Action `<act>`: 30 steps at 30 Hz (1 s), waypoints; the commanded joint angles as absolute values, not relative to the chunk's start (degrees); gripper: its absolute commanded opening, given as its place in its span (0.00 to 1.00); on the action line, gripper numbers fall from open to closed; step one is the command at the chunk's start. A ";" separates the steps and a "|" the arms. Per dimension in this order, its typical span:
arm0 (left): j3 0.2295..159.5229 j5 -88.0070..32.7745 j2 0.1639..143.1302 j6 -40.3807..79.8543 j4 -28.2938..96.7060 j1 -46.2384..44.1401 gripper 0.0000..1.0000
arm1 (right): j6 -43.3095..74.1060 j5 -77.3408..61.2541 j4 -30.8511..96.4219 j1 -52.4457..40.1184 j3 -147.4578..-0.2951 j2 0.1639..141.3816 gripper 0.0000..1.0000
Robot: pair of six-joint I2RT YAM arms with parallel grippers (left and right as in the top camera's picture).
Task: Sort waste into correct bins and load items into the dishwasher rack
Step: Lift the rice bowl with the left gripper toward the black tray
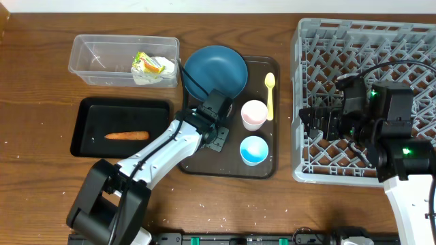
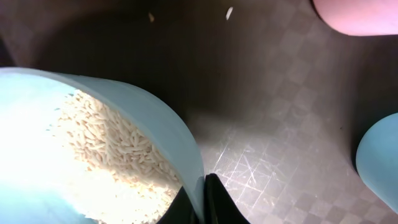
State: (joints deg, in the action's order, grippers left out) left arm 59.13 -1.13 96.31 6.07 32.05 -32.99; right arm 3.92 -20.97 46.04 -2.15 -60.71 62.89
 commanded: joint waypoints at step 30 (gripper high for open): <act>60.12 -0.84 98.48 13.63 31.70 -32.62 0.30 | 4.21 -20.82 46.06 -2.66 -61.69 62.92 0.99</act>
State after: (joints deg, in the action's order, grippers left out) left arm 59.13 -1.37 97.82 13.54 31.33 -32.82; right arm 3.92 -20.97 46.04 -2.15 -60.71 62.89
